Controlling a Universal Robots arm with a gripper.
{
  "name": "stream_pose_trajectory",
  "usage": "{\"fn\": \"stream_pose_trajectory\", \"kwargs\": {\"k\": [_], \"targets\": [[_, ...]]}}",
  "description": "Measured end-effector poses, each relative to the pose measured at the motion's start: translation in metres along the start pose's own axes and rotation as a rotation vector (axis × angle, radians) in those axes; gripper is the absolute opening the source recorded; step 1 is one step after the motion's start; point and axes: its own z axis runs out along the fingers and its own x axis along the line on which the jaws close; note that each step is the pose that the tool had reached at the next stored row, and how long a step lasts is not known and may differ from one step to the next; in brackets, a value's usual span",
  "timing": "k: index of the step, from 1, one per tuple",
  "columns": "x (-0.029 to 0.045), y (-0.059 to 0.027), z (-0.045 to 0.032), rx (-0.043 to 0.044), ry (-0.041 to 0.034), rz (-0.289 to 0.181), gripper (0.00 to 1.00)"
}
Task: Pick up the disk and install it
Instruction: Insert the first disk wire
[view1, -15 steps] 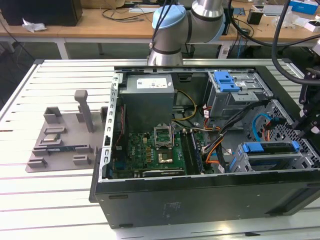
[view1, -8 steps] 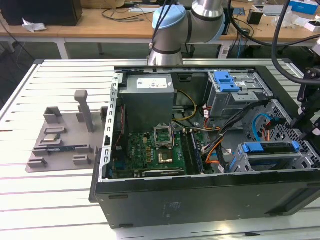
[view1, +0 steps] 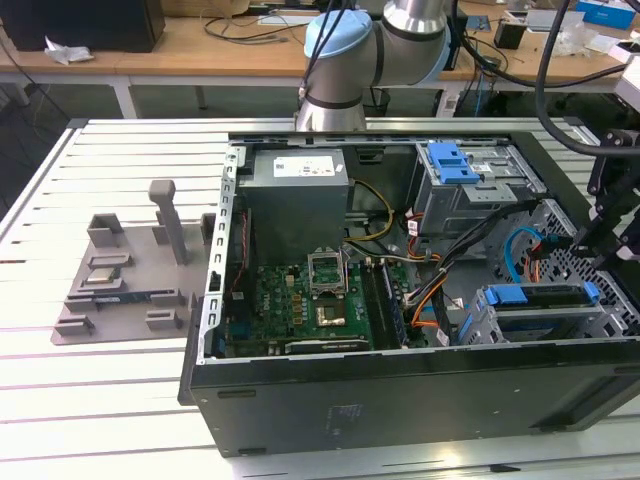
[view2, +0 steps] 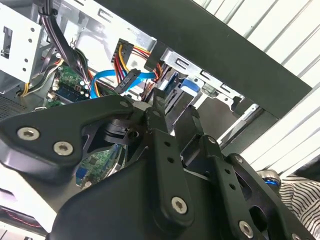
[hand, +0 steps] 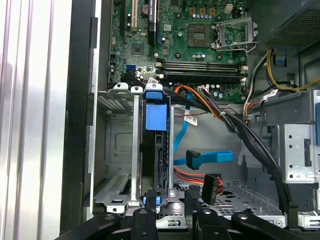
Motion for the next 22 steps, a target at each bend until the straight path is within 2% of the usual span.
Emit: {"fn": "stream_pose_trajectory", "kwargs": {"k": [4, 14, 16, 22], "targets": [[-0.0047, -0.0001, 0.0002, 0.0000, 0.0000, 0.000, 0.36], [-0.0262, -0.0006, 0.0021, 0.0000, 0.0000, 0.000, 0.36], [-0.0305, -0.0010, 0.0049, 0.0000, -0.0001, 0.000, 0.36], [-0.0333, -0.0009, 0.0144, 0.0000, 0.0012, 0.000, 0.36]]}}
